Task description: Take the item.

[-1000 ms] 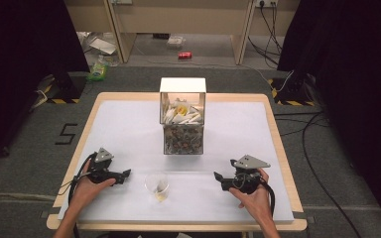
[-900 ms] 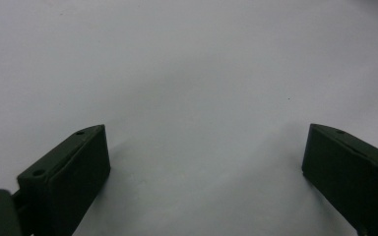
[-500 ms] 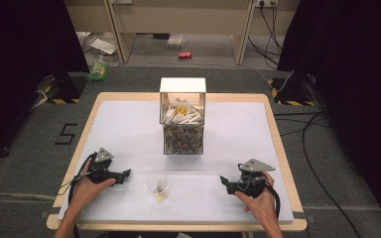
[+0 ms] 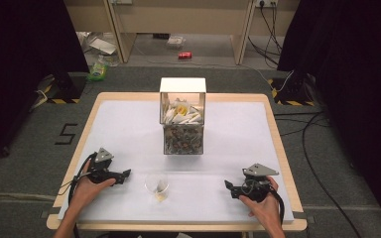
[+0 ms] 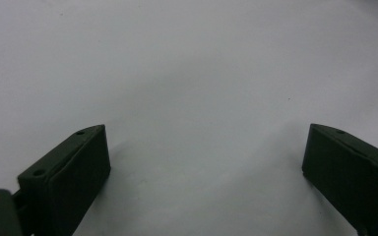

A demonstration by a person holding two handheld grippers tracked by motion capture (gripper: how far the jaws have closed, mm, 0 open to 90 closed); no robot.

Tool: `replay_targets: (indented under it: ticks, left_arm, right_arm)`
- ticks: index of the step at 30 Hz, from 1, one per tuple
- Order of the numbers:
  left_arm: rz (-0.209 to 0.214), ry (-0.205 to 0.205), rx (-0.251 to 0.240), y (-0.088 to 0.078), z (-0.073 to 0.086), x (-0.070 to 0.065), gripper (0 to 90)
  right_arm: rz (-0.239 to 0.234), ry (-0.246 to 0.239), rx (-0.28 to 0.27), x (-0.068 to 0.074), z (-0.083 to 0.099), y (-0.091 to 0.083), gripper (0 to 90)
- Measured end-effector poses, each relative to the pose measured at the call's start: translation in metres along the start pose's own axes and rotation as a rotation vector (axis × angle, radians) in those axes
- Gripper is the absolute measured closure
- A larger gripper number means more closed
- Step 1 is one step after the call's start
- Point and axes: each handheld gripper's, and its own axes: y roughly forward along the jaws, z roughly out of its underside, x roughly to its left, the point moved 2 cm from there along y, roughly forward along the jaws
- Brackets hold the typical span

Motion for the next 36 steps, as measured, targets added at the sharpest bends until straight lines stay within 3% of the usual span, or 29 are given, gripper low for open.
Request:
replay_targets:
  ticks: [20,25,36]
  left_arm:
    - [-0.001,0.000,-0.001,0.000,0.000,0.000,3.3]
    - [-0.001,0.001,-0.001,0.000,0.000,0.000,3.3]
    - [-0.002,-0.001,-0.001,0.000,0.000,0.000,3.3]
  right_arm:
    - [0.018,-0.014,0.089,0.000,0.015,0.003,15.9]
    - [0.032,-0.052,0.092,0.002,0.017,0.004,15.8]
    - [0.038,-0.051,0.081,0.003,0.019,0.004,15.6]
